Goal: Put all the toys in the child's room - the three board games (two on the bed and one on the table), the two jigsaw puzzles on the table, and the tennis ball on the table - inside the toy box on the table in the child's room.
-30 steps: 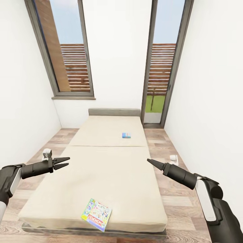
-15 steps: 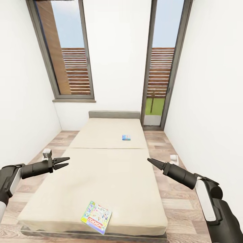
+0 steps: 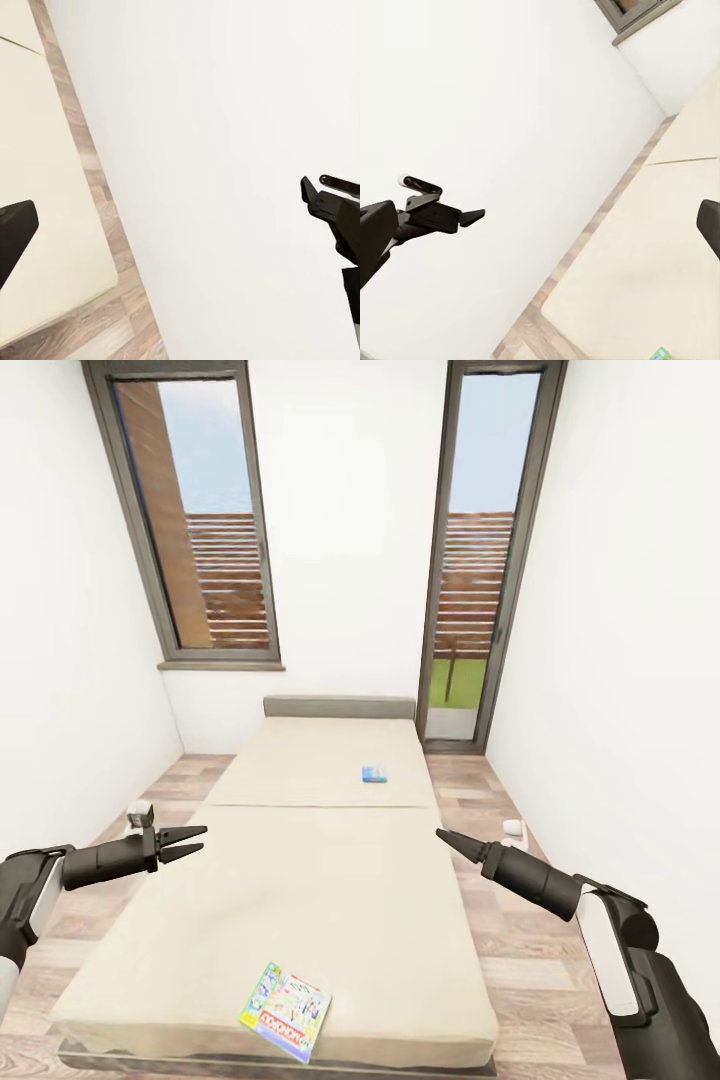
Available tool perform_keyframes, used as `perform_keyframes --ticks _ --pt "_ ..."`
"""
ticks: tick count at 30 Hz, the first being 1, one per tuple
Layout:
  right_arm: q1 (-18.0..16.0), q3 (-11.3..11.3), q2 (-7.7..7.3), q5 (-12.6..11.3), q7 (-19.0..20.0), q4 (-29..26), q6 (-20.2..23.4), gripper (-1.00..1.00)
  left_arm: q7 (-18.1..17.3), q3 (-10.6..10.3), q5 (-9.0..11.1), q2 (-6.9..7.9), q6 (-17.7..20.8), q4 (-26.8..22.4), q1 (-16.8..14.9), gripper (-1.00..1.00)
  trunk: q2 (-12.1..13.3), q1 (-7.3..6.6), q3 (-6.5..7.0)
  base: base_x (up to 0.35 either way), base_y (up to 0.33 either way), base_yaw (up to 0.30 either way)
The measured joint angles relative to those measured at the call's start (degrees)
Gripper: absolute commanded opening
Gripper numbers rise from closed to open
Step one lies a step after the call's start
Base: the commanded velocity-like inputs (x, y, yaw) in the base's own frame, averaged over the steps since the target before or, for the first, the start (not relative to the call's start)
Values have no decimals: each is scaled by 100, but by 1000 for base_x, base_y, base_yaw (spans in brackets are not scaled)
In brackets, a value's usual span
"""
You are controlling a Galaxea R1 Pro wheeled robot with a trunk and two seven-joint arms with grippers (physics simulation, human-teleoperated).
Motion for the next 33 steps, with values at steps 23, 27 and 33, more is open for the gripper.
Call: perform_keyframes --ticks 23,27,33 --pt "0 8 9 -5 -37 2 -34 100 -8 0 -1 0 0 0 0 100 1 0 78 0 0 0" --pt "0 4 9 -7 -35 2 -35 100 -9 0 0 0 0 0 0 100 0 0 78 0 0 0" --pt "0 -3 1 -4 -43 -5 -36 100 -9 0 -1 0 0 0 0 100 1 0 78 0 0 0"
